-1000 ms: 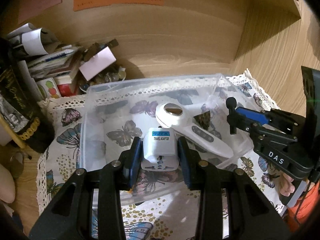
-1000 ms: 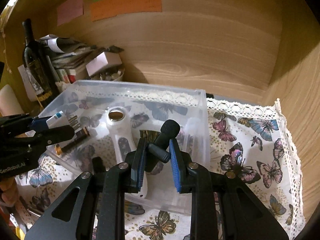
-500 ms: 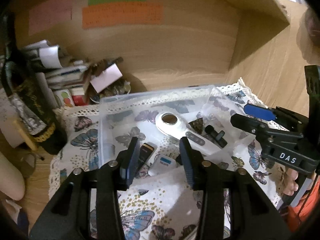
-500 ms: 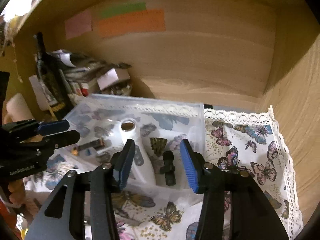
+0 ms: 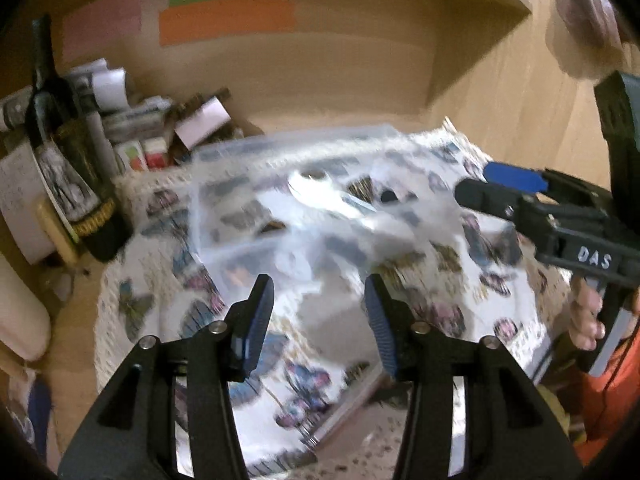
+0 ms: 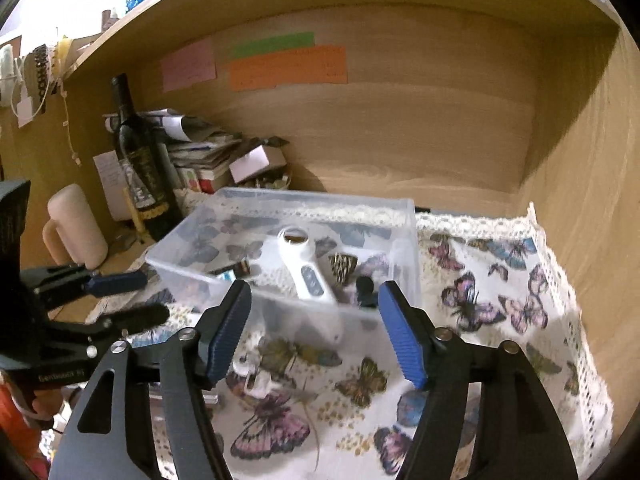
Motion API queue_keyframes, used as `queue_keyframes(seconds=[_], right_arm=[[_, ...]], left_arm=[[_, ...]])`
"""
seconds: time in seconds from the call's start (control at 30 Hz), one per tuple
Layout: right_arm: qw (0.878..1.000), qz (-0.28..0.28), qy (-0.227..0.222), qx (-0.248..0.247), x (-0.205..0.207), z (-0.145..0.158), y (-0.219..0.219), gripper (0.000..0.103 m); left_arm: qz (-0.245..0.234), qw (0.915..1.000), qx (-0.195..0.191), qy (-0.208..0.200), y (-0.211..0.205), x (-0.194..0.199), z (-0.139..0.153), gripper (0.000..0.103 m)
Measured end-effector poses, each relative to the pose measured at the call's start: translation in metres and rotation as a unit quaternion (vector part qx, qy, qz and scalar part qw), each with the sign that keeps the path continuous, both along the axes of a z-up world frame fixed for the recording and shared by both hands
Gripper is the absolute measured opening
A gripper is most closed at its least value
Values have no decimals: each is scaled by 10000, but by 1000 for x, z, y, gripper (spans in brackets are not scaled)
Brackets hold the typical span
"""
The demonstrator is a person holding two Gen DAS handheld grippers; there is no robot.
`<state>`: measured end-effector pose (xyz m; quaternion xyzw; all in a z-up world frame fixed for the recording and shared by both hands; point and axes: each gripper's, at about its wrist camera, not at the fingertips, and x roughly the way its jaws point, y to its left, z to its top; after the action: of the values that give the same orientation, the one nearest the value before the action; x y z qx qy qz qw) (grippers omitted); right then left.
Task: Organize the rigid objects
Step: 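Grasp the metal cylinder with the left tool while the right tool grasps the keys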
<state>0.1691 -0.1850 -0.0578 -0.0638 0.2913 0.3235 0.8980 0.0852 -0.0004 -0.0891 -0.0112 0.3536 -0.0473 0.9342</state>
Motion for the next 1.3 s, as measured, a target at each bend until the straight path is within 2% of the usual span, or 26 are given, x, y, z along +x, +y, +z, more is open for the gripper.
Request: queue_keyframes(seconds=[0.43,0.5,0.7,0.9,0.97,1.03,1.3], right_arm=[[9977,-77,618,-285,-10,-44,-2,69],[9963,-28,771,-384,-10,-53,3,71],[9910,115,1147,-674,-4,-75,25,78],[9876,78,1028,-1188,-3,-86,45,79],[9875,72,1003,-1215,-3,-87,46,74],[9882,8,984,-1171,-2,-87,44,59],[9917,-208,833,-958,-10,-80,28,59]], left_arm=[[-340,9962,-157,784,-20,-7,-58,46],[-308,9969,-115,712,-19,-10,-60,36],[-239,9978,-95,607,-13,-18,-63,15],[-206,9980,-223,549,-5,-21,-63,15],[-205,9981,-238,525,-5,-20,-63,15],[-188,9983,-264,482,-4,-20,-61,15],[-112,9993,-312,179,2,-26,-38,15]])
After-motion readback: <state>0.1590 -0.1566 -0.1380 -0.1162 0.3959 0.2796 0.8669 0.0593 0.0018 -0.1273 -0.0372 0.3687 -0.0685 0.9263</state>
